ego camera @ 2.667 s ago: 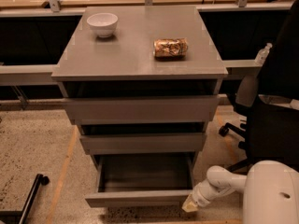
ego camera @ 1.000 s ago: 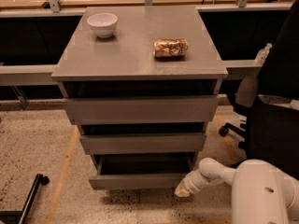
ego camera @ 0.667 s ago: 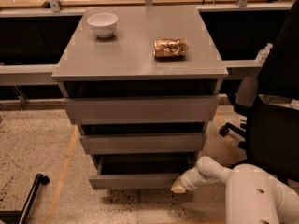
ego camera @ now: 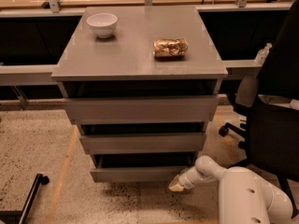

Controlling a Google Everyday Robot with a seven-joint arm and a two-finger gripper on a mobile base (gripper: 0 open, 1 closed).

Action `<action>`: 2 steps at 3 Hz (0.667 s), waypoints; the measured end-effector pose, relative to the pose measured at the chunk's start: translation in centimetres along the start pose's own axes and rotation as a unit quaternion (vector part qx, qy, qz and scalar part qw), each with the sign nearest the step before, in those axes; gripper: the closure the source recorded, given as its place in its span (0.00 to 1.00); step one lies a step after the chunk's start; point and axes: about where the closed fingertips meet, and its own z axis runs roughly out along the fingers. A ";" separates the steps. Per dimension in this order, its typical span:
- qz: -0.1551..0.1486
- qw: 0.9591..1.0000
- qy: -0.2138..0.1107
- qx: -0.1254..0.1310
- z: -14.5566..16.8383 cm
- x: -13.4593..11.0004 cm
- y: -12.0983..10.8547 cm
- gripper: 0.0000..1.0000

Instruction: Close bottom drawer

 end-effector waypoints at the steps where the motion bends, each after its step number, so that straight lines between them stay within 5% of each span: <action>1: 0.001 1.000 0.000 -0.003 0.3 0.1 0.3 0.51; 2: 0.001 1.000 0.000 -0.005 0.6 0.1 0.5 0.27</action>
Offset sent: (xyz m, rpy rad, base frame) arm -0.0021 0.0016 -0.0018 0.0017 0.0037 0.0015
